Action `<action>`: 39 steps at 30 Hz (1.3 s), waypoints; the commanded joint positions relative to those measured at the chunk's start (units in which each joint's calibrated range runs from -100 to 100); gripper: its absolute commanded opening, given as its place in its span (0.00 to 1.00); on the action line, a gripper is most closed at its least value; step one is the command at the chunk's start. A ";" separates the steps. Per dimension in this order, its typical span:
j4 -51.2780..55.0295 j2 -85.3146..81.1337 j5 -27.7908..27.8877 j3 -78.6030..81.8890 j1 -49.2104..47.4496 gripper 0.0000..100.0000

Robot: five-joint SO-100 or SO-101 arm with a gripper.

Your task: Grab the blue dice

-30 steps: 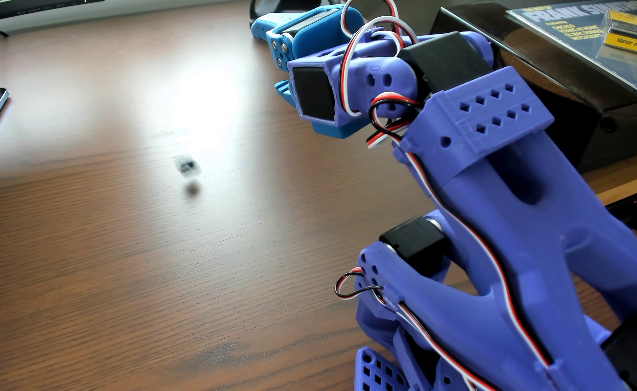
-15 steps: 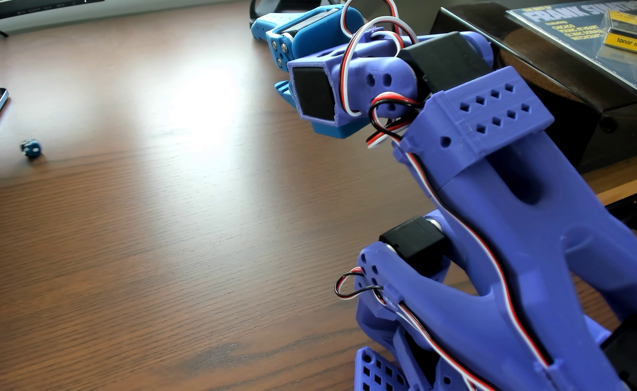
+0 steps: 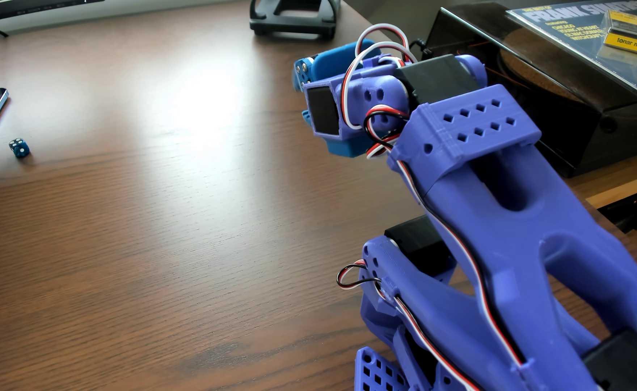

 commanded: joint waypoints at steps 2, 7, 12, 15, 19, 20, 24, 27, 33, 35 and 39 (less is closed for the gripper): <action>-0.13 -0.64 -0.76 3.68 0.60 0.03; -0.39 -0.64 -0.76 9.65 1.01 0.03; -0.47 -0.64 -0.76 13.90 1.01 0.03; -0.47 -0.64 -0.76 15.53 1.01 0.03; -0.56 -0.64 -0.76 16.79 2.15 0.03; -0.56 -0.64 -0.76 16.79 2.48 0.03; -0.56 -0.64 -0.44 16.79 2.07 0.04; -0.56 -0.64 -0.49 16.79 2.48 0.04; -0.56 -0.64 -0.39 16.79 2.40 0.04; -0.56 -0.64 -0.39 16.79 2.40 0.04; -0.56 -0.64 -0.39 16.79 2.40 0.04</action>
